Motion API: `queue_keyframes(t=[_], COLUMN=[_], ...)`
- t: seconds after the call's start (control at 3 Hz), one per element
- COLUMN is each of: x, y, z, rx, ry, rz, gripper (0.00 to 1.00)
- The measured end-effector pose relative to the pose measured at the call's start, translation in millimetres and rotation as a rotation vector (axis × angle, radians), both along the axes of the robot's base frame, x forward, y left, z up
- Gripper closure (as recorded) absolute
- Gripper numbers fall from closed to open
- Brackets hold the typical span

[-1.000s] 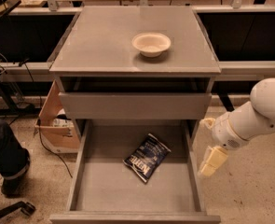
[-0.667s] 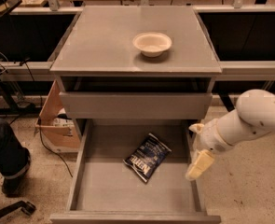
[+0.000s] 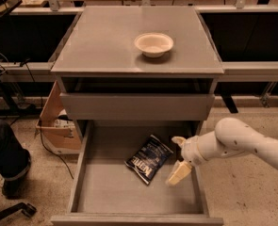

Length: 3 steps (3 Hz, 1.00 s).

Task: Pick blue chip bag from middle drawer and place on counter

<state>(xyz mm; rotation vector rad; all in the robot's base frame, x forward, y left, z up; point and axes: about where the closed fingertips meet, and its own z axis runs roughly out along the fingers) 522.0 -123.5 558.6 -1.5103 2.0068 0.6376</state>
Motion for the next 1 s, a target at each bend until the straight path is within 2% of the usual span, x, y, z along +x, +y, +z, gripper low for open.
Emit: queue_keyframes(t=[0.33,0.67,1.0], x=[15.7,15.9,17.5], y=[26.6,26.7,27.2], z=[-65.6,-64.9,-72.1], rx=[0.117,0.117,0.119], ry=[-0.031,-0.032,-0.029], rz=[0.036,0.036,0.010], gripper=[0.00,0.00,0.00])
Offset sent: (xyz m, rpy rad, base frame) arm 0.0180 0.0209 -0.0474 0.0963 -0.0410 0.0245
